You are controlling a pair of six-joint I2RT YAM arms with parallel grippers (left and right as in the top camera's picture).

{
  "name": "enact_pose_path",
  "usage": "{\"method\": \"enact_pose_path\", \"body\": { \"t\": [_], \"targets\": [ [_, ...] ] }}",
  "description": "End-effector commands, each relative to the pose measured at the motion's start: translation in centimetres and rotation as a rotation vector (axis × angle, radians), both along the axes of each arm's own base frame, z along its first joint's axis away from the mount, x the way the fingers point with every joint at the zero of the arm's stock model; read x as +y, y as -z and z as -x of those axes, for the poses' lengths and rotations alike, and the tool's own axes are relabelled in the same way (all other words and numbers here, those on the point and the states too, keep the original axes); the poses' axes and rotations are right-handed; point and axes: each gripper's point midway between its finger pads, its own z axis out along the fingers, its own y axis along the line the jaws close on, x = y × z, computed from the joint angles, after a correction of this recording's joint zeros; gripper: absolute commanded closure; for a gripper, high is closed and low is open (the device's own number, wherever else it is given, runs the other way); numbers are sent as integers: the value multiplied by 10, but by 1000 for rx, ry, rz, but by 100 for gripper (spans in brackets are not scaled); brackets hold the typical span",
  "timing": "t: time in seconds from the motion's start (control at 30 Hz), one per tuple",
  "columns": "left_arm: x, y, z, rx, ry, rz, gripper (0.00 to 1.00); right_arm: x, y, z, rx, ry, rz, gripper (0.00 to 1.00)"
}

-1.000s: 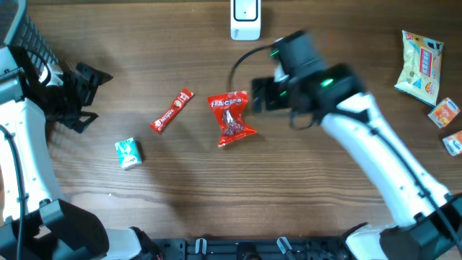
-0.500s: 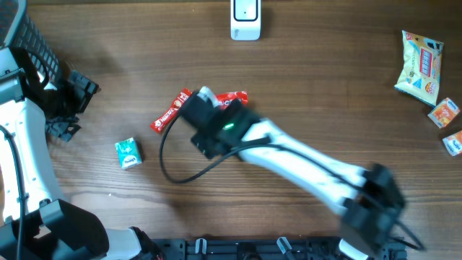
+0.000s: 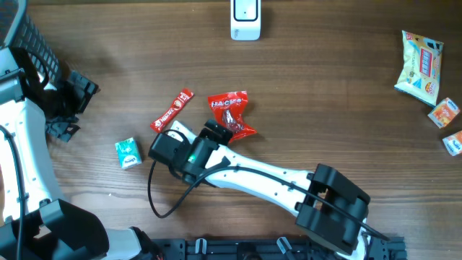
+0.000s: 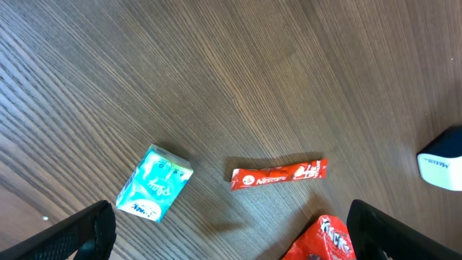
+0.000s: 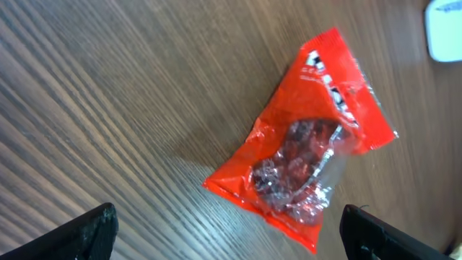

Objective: Scan the item barcode
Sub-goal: 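Grasp the Hacks bag with the right gripper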

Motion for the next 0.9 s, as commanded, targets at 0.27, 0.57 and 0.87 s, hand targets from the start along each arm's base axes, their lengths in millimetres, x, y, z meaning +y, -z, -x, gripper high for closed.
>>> {"method": "enact_pose_path", "body": {
  "t": [0.27,0.57,0.87],
  "targets": [
    [4,0,0,4,-2,-14,0,-20,45,0,52,-48,208,2],
    [4,0,0,4,-3,-14,0,-56,58,-31,51,49,279,2],
    [3,0,0,3,-3,-14,0,-73,60,-58,42,109,248,15]
  ]
}}
